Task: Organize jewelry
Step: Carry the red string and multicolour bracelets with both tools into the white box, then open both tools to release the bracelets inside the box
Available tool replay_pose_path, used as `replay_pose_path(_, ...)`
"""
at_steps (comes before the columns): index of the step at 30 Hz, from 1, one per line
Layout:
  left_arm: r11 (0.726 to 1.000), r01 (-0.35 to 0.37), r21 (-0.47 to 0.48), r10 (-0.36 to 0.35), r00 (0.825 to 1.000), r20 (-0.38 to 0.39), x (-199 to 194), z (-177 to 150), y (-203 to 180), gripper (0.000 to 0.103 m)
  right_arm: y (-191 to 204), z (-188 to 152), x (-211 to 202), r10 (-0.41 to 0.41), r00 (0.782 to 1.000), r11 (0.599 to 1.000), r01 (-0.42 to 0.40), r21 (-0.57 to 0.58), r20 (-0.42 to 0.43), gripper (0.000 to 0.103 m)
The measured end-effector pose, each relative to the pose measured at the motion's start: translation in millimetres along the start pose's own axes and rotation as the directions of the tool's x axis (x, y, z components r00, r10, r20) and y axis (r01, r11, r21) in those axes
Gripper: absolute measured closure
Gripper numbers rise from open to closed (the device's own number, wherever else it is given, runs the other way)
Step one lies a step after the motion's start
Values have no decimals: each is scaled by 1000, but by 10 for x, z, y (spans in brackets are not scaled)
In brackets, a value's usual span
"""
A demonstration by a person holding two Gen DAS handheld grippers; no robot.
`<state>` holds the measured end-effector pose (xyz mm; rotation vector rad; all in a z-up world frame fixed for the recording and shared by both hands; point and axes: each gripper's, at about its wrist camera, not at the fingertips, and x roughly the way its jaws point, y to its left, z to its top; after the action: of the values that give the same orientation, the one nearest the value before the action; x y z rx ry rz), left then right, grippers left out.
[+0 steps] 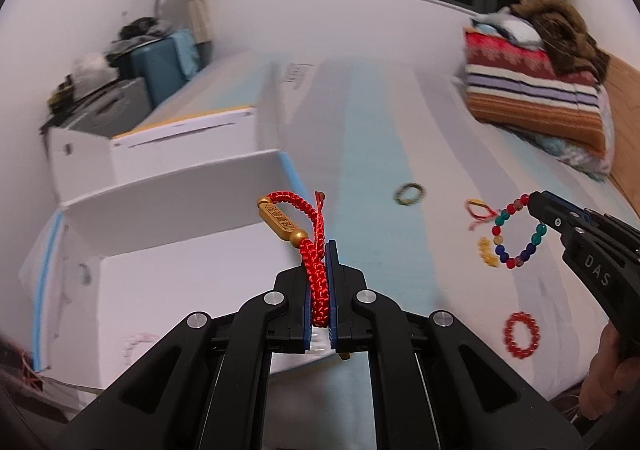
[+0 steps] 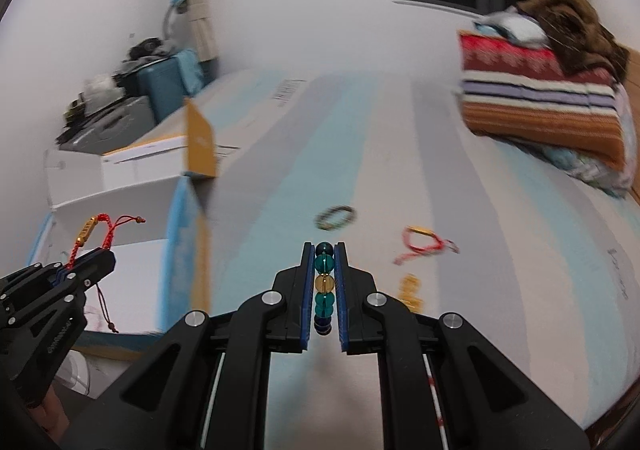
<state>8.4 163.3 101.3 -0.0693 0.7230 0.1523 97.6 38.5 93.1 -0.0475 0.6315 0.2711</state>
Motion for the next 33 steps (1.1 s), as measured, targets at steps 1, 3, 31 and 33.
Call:
replay_pose_path(1, 1000, -11, -8, 11, 1000, 0, -11, -4, 80, 98, 116, 21, 1, 14, 1000, 1000, -14, -14, 4, 94)
replay_pose_path(3, 999, -40, -32, 40, 999, -5, -25, -20, 294, 98, 340, 54, 7, 41, 999, 999, -41, -33, 10, 94)
replay_pose_path(31, 969, -195, -149, 165, 967, -191, 329, -509, 1723, 98, 2048, -280, 683, 185, 963, 954, -223, -200, -195, 94)
replay_pose_path(33, 969, -197, -148, 167, 967, -193, 349, -517, 1719, 98, 2061, -294, 710, 181, 963, 954, -222, -201, -202, 94)
